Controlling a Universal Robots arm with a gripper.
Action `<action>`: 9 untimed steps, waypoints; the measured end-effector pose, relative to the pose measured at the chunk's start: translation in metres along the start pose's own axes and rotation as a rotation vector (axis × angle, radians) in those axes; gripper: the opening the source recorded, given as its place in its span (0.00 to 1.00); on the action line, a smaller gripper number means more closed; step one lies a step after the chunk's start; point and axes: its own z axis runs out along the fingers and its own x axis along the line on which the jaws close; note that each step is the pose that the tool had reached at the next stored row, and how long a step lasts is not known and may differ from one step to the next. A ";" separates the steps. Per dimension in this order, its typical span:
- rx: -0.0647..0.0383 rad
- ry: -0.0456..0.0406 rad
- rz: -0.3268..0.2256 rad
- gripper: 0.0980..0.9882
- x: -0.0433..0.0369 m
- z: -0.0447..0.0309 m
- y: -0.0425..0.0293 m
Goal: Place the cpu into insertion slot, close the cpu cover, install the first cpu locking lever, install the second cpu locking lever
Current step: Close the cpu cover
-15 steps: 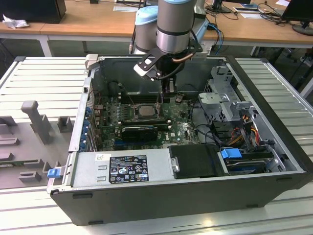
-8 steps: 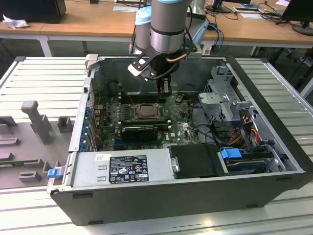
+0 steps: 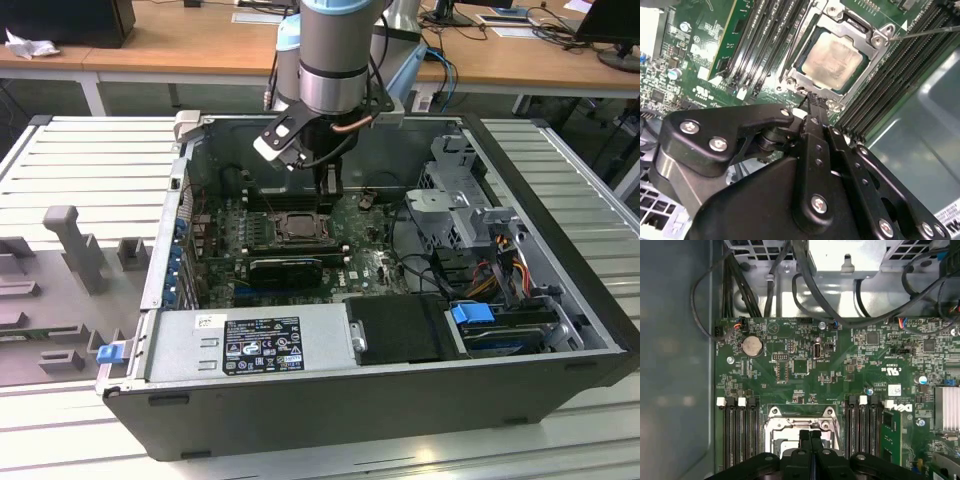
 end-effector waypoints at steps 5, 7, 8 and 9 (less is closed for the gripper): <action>0.000 0.0007 -0.010 0.01 0.0001 0.0034 -0.0125; 0.002 0.0008 -0.011 0.01 0.0007 0.0036 -0.0186; 0.002 0.0009 -0.011 0.01 0.0008 0.0037 -0.0205; 0.002 0.0008 -0.011 0.01 0.0008 0.0036 -0.0228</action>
